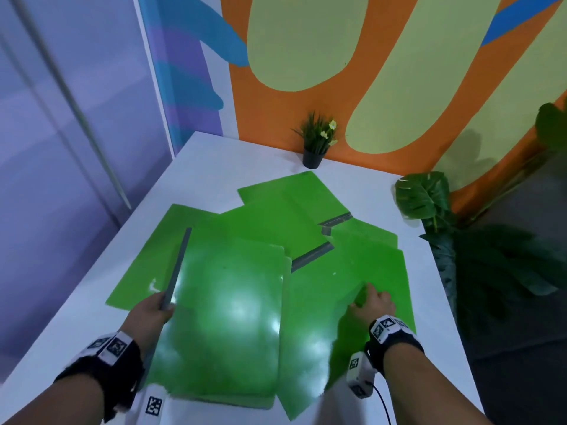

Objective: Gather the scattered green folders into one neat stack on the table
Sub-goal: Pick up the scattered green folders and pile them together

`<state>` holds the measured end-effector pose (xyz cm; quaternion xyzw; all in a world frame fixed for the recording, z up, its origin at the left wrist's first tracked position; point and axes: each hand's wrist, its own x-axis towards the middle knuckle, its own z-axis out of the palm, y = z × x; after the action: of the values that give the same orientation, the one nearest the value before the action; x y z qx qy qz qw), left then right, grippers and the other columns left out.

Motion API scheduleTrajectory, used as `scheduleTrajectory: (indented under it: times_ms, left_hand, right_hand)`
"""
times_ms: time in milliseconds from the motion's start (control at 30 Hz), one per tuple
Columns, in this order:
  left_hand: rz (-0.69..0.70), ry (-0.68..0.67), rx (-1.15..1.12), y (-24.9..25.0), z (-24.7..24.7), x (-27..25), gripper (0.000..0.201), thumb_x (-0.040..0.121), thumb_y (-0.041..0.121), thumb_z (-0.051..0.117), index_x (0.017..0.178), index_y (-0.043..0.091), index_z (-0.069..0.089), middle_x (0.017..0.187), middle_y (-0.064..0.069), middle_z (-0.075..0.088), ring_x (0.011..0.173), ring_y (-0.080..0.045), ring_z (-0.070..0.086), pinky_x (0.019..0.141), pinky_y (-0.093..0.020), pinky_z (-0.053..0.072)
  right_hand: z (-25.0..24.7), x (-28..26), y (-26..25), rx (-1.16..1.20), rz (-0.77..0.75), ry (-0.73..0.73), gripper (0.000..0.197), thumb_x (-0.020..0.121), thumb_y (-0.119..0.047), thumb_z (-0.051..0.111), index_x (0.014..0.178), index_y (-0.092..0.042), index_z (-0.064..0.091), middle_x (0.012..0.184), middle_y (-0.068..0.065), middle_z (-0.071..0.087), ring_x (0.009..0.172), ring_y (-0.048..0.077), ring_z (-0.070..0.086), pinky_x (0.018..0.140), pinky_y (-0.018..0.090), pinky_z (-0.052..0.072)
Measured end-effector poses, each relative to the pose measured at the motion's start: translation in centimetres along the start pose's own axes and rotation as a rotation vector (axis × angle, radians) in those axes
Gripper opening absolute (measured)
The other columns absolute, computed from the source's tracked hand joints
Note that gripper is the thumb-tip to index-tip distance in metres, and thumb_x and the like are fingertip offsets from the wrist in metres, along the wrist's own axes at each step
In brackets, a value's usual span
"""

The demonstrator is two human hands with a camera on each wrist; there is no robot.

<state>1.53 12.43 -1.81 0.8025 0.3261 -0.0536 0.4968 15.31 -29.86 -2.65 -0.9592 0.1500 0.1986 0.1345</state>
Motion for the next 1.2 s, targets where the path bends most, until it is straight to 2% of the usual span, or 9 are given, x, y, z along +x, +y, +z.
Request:
scheduleTrajectory:
  times_ms: [100, 233, 400, 500, 633, 800, 933, 1066, 1200]
  left_hand:
    - [0.015, 0.057, 0.066, 0.3, -0.7, -0.2, 0.023, 0.098, 0.013, 0.045, 0.115, 0.004, 0.059, 0.1, -0.021, 0.064, 0.091, -0.035, 0.058, 0.075, -0.037, 0.044]
    - [0.115, 0.143, -0.014, 1.1, -2.3, 0.2, 0.021, 0.097, 0.022, 0.051, 0.115, 0.014, 0.057, 0.097, -0.015, 0.062, 0.092, -0.034, 0.057, 0.081, -0.04, 0.043]
    - [0.235, 0.064, -0.424, 6.1, -5.8, 0.3, 0.019, 0.095, 0.007, 0.052, 0.088, 0.015, 0.066, 0.054, 0.006, 0.05, 0.059, -0.02, 0.044, 0.055, -0.027, 0.04]
    - [0.396, -0.006, -0.404, 10.1, -7.8, -1.1, 0.032, 0.097, 0.006, 0.049, 0.078, 0.026, 0.068, 0.051, 0.011, 0.047, 0.049, -0.012, 0.045, 0.038, -0.014, 0.037]
    - [0.64, -0.124, -0.263, 13.2, -9.3, -2.7, 0.018, 0.079, 0.048, 0.065, 0.096, 0.042, 0.07, 0.083, 0.007, 0.062, 0.085, -0.016, 0.055, 0.078, -0.031, 0.044]
    - [0.941, -0.124, -0.045, 16.0, -6.7, -4.2, 0.034, 0.092, 0.015, 0.06, 0.113, 0.041, 0.061, 0.13, 0.045, 0.049, 0.124, 0.017, 0.046, 0.106, -0.006, 0.03]
    - [0.986, -0.02, 0.006, 16.3, -5.4, -3.8, 0.025, 0.087, 0.035, 0.051, 0.099, 0.054, 0.06, 0.104, 0.029, 0.057, 0.099, 0.01, 0.053, 0.089, -0.013, 0.04]
    - [0.945, -0.129, -0.036, 16.5, -3.5, -4.2, 0.031, 0.09, 0.019, 0.054, 0.092, 0.05, 0.06, 0.079, 0.025, 0.06, 0.074, 0.007, 0.052, 0.069, -0.015, 0.04]
    - [0.842, -0.078, -0.078, 16.3, -2.0, -4.2, 0.029, 0.097, 0.013, 0.051, 0.082, 0.038, 0.05, 0.068, 0.008, 0.042, 0.062, -0.003, 0.036, 0.058, -0.022, 0.031]
  right_hand:
    - [0.7, -0.2, 0.1, 0.071, 0.011, -0.014, 0.061, 0.086, -0.029, 0.067, 0.141, -0.018, 0.042, 0.137, 0.02, 0.042, 0.124, 0.038, 0.045, 0.103, 0.048, 0.042]
    - [-0.8, -0.9, -0.5, 0.434, -0.14, 0.083, 0.028, 0.092, -0.003, 0.053, 0.12, 0.0, 0.059, 0.111, 0.016, 0.054, 0.098, 0.04, 0.059, 0.084, 0.034, 0.045]
    - [-6.4, -4.4, -2.8, 0.802, -0.287, 0.212, 0.038, 0.096, -0.008, 0.054, 0.133, -0.006, 0.055, 0.134, 0.015, 0.058, 0.124, 0.03, 0.054, 0.108, 0.051, 0.042]
    - [-10.5, -6.9, -4.3, 0.938, -0.506, 0.338, 0.031, 0.093, -0.005, 0.059, 0.123, -0.006, 0.063, 0.121, 0.017, 0.066, 0.11, 0.024, 0.06, 0.105, 0.049, 0.045]
    - [-15.0, -11.5, -6.2, 0.957, -0.838, 0.378, 0.034, 0.092, 0.0, 0.058, 0.106, -0.03, 0.066, 0.097, 0.003, 0.068, 0.092, 0.007, 0.061, 0.089, 0.022, 0.049]
    - [-15.9, -14.6, -8.2, 0.869, -1.046, 0.323, 0.029, 0.09, -0.006, 0.053, 0.102, -0.027, 0.071, 0.072, -0.021, 0.053, 0.069, -0.001, 0.049, 0.07, 0.016, 0.04]
    - [-15.1, -15.1, -8.4, 0.839, -1.069, 0.335, 0.028, 0.091, -0.004, 0.053, 0.112, -0.013, 0.069, 0.072, -0.014, 0.048, 0.065, 0.003, 0.045, 0.064, 0.016, 0.038]
    - [-14.6, -15.4, -7.9, 0.849, -1.044, 0.366, 0.029, 0.091, 0.0, 0.053, 0.112, -0.012, 0.068, 0.071, -0.017, 0.052, 0.066, 0.001, 0.046, 0.065, 0.016, 0.039]
    - [-15.3, -16.0, -7.2, 0.718, -0.959, 0.59, 0.032, 0.098, -0.017, 0.049, 0.128, -0.018, 0.061, 0.113, -0.009, 0.059, 0.112, 0.012, 0.052, 0.097, 0.03, 0.041]
